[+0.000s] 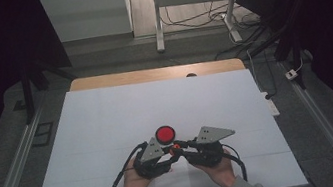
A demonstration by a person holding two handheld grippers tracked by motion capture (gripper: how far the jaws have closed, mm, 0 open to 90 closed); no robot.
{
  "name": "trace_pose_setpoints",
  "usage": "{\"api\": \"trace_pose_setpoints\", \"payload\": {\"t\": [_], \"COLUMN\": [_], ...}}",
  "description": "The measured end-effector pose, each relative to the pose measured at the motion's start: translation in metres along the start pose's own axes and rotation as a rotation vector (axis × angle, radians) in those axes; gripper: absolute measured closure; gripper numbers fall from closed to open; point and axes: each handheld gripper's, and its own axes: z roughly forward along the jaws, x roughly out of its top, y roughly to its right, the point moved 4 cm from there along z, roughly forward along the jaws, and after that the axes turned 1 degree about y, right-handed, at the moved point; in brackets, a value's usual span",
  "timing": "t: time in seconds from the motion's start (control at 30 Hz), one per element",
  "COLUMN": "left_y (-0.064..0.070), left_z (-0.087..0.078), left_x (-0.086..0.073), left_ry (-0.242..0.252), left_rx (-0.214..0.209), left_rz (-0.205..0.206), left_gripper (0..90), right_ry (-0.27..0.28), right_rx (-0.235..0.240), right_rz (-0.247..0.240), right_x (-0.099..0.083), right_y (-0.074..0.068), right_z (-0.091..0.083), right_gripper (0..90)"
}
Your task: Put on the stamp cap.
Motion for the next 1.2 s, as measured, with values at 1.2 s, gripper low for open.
{"api": "trace_pose_setpoints", "payload": {"t": [1.2], "left_y": [-0.0088], "left_z": [-0.0052], "left_x": [-0.0070], "left_ry": [-0.056], "left_rx": [0.019], "left_rz": [-0.002], "left_gripper": [32.5], "right_ry": [0.011], "right_rx": [-0.013], "right_rz": [-0.003], "right_x": [0.0024], "right_y": [0.0039], "right_z": [-0.0037], "right_gripper": [72.6]}}
